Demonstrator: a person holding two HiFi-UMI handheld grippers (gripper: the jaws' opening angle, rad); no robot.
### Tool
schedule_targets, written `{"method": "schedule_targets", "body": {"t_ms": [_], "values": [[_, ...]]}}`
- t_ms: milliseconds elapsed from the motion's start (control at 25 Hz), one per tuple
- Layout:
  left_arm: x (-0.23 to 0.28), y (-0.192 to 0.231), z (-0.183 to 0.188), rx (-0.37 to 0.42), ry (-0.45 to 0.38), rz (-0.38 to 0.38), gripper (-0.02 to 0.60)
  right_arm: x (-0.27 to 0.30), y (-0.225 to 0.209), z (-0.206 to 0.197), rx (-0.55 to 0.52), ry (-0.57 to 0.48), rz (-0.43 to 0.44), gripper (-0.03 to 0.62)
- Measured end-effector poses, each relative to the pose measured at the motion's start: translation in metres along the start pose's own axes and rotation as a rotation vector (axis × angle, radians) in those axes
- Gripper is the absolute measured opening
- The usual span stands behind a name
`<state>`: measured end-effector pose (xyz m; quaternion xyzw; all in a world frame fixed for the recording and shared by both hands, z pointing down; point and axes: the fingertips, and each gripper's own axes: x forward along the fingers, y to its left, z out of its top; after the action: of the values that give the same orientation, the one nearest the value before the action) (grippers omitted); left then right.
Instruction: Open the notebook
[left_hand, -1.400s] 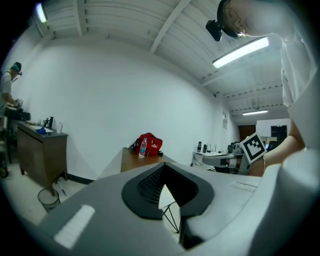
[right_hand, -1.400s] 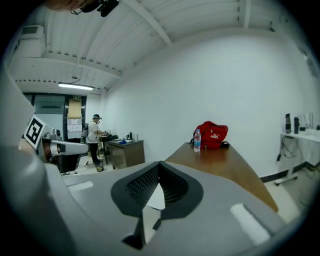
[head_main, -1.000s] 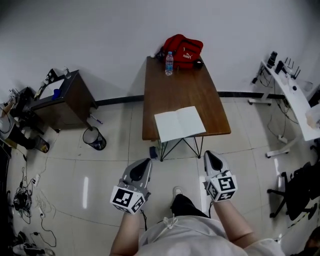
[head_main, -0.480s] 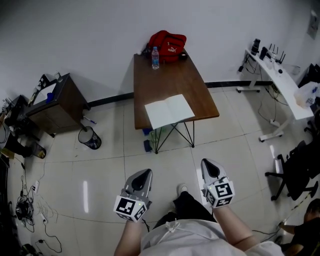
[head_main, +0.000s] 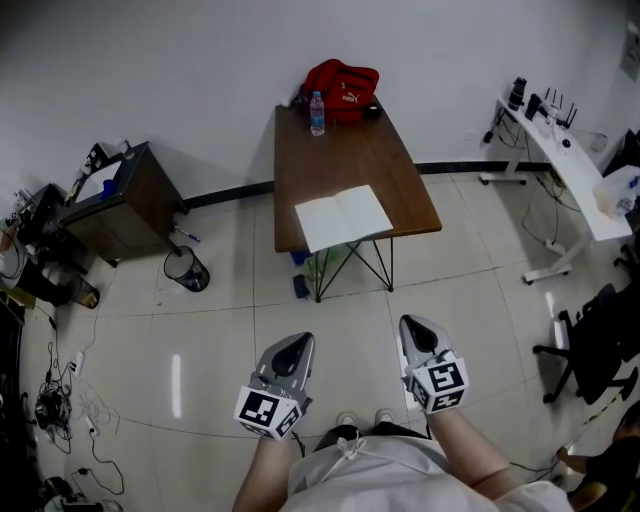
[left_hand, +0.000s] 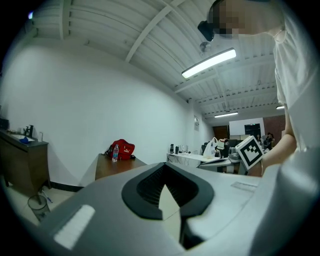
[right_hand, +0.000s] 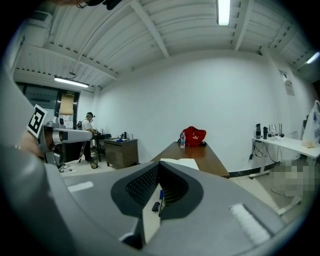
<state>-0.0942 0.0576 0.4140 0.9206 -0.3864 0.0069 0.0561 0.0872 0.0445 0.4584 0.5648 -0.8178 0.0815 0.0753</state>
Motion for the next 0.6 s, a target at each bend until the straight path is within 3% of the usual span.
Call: {"method": "schedule_targets", "body": {"t_ms": [280, 600], "values": [[0.008, -0.013, 0.008, -0.004, -0.027, 0.037, 0.006, -0.005, 0.000, 0.009, -0.039, -0.008, 0.071, 0.006], [0.019, -0.018, 0.010, -0.013, -0.029, 0.060, 0.006, -0.012, -0.015, 0.019, -0.048, -0.028, 0.087, 0.006]]}}
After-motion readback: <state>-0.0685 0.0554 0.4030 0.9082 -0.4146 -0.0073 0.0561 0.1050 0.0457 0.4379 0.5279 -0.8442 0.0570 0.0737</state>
